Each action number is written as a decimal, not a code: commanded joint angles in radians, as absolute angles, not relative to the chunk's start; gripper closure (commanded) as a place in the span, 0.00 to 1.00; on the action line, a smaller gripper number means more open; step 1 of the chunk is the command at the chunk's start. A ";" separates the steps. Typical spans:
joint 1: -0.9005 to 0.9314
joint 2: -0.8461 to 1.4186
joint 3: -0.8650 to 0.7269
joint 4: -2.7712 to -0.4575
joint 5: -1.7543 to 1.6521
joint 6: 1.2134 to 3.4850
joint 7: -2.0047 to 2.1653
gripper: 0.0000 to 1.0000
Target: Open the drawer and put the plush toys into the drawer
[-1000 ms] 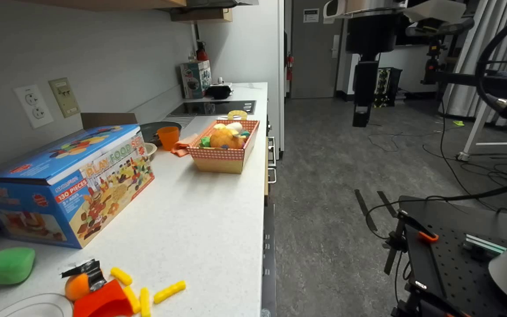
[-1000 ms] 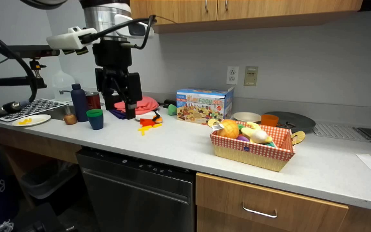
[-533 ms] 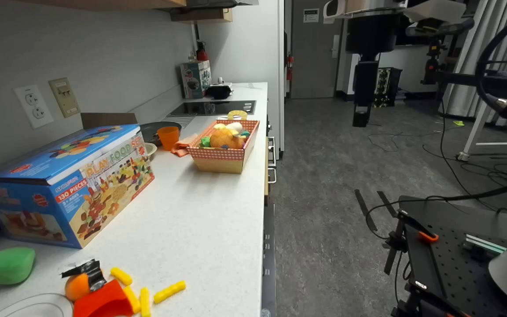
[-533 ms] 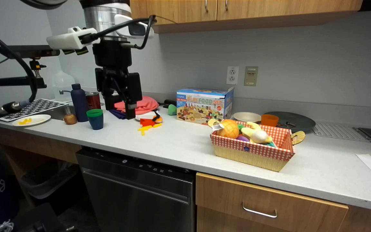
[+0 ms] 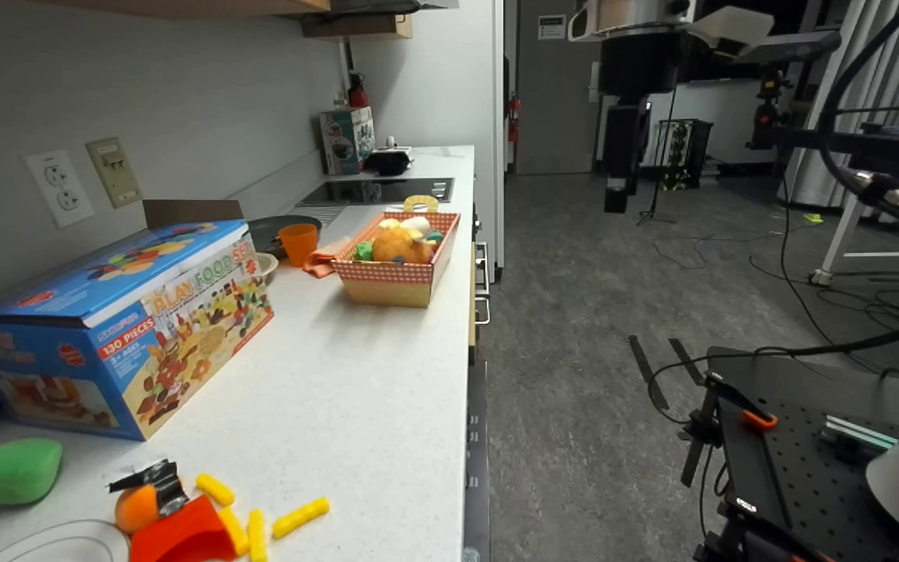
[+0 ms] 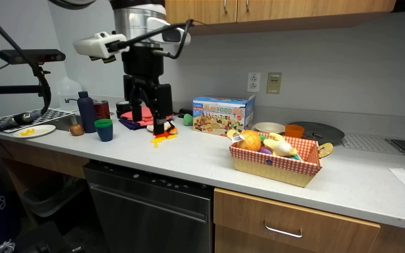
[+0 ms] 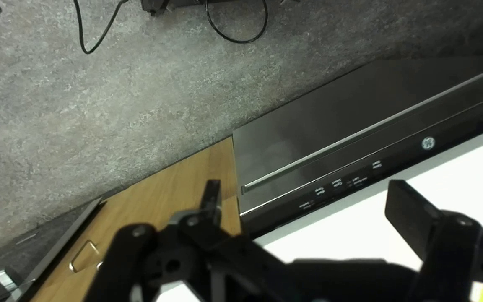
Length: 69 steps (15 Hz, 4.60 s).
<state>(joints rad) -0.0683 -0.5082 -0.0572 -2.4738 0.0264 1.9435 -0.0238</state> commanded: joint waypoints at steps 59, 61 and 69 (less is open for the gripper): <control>-0.546 0.706 0.010 -1.884 0.713 2.756 -0.174 0.00; -0.546 0.727 0.016 -1.851 0.706 2.754 -0.172 0.00; -0.550 0.847 0.021 -1.726 0.690 2.736 -0.147 0.00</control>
<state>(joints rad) -0.5242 0.7855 -0.0039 -1.7989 0.6790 2.7376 -0.1287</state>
